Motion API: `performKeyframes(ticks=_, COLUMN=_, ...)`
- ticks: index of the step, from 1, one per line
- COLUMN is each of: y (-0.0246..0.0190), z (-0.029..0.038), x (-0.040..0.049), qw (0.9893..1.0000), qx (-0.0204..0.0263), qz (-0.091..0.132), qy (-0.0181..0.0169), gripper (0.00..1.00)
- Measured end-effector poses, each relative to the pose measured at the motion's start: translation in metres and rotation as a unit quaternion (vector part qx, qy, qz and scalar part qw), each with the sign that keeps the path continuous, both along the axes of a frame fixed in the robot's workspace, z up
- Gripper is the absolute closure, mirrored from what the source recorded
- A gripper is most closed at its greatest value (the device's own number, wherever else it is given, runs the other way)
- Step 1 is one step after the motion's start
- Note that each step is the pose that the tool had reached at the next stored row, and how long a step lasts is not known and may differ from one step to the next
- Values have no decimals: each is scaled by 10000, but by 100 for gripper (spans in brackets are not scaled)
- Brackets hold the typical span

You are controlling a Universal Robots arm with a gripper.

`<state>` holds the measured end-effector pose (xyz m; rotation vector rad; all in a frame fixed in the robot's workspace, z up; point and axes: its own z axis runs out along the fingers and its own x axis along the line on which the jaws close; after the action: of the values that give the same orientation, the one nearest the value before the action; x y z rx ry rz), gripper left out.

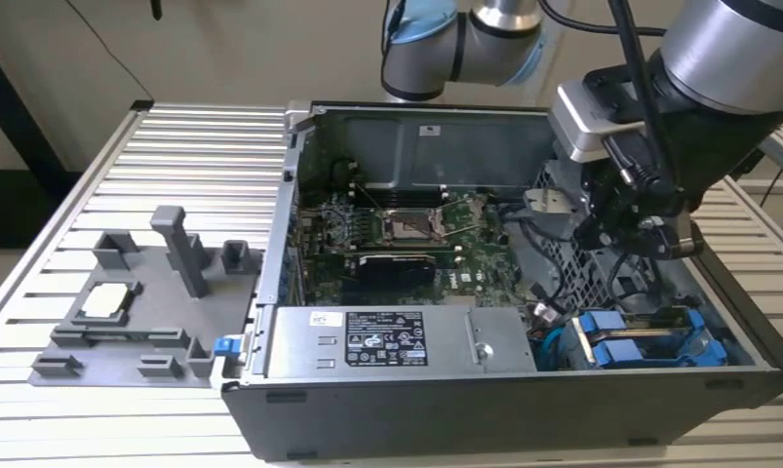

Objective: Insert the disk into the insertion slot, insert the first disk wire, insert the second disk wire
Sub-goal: 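Insert the first disk wire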

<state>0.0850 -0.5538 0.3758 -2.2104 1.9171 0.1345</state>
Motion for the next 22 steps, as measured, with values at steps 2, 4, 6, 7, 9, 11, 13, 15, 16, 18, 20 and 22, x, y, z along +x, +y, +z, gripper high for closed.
performKeyframes(ticks=2, y=-62, z=-3, x=9, qw=10000, qx=-1, qz=1, qy=2, gripper=84)
performKeyframes(ticks=4, y=-111, z=-11, x=25, qw=10000, qx=-15, qz=1, qy=15, gripper=84)
performKeyframes(ticks=6, y=-152, z=-18, x=43, qw=10000, qx=-45, qz=2, qy=30, gripper=84)
performKeyframes(ticks=7, y=-162, z=-20, x=51, qw=10000, qx=-77, qz=2, qy=35, gripper=84)
performKeyframes(ticks=9, y=-178, z=-23, x=74, qw=9999, qx=-141, qz=3, qy=42, gripper=84)
performKeyframes(ticks=11, y=-187, z=-26, x=94, qw=9998, qx=-205, qz=4, qy=47, gripper=84)
performKeyframes(ticks=13, y=-188, z=-33, x=102, qw=9996, qx=-280, qz=3, qy=48, gripper=84)
performKeyframes(ticks=15, y=-188, z=-42, x=111, qw=9994, qx=-353, qz=3, qy=48, gripper=84)
performKeyframes(ticks=16, y=-188, z=-49, x=120, qw=9993, qx=-380, qz=3, qy=48, gripper=84)
performKeyframes(ticks=18, y=-188, z=-55, x=133, qw=9991, qx=-413, qz=3, qy=50, gripper=84)
performKeyframes(ticks=20, y=-188, z=-54, x=134, qw=9991, qx=-414, qz=2, qy=51, gripper=84)
performKeyframes(ticks=22, y=-188, z=-54, x=135, qw=9991, qx=-414, qz=3, qy=51, gripper=84)
